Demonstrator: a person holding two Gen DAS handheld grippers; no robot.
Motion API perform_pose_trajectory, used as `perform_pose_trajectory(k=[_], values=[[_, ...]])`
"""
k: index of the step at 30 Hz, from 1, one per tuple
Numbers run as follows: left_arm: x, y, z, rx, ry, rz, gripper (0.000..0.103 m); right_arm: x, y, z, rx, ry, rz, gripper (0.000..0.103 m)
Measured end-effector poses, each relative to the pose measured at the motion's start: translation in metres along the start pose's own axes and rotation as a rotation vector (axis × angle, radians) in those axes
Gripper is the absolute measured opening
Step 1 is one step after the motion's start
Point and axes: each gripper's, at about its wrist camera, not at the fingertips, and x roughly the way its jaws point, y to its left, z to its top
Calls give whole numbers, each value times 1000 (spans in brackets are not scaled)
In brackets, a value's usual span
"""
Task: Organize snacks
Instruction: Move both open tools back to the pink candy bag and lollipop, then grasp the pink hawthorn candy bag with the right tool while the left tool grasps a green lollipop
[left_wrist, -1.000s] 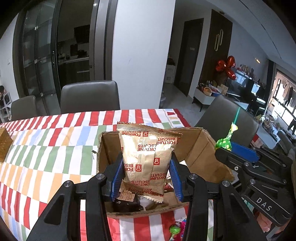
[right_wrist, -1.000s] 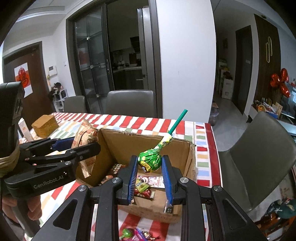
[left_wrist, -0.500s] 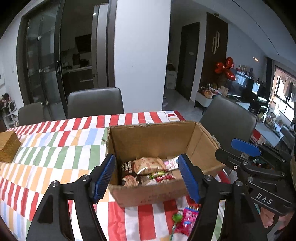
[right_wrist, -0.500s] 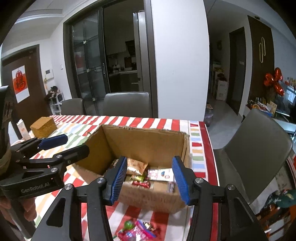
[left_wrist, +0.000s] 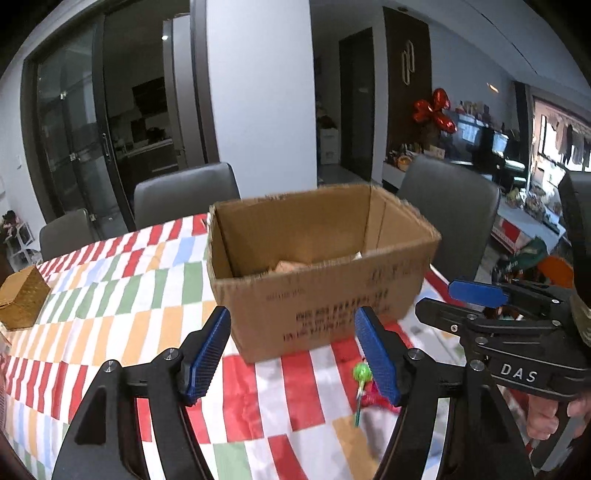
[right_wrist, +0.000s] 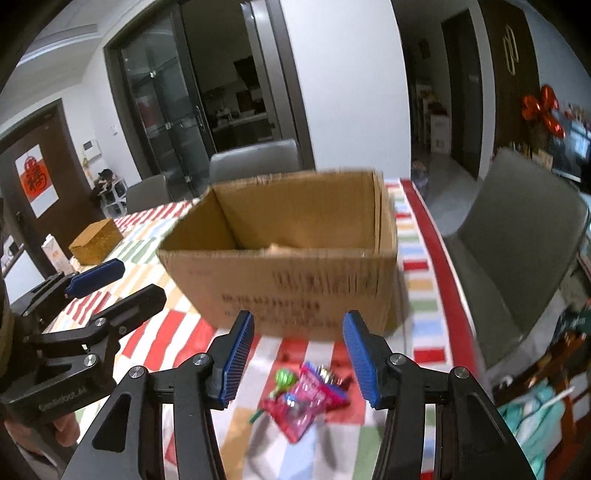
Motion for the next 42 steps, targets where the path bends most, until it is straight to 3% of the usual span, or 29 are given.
perform_pose_trajectory(k=[14, 31, 33, 35, 42], values=[[29, -3, -53, 58, 104, -19, 69, 52, -7, -54, 80, 197, -17, 52], [60, -8, -72, 65, 171, -60, 69, 88, -12, -66, 105, 280, -28, 51], [64, -10, -72, 63, 177, -71, 69, 91, -12, -66, 96, 284, -38, 50], [68, -11, -71, 55, 184, -87, 69, 92, -14, -68, 96, 296, -33, 40], [81, -18, -72, 38, 210, -128, 66, 86, -16, -68, 63, 285, -43, 33]])
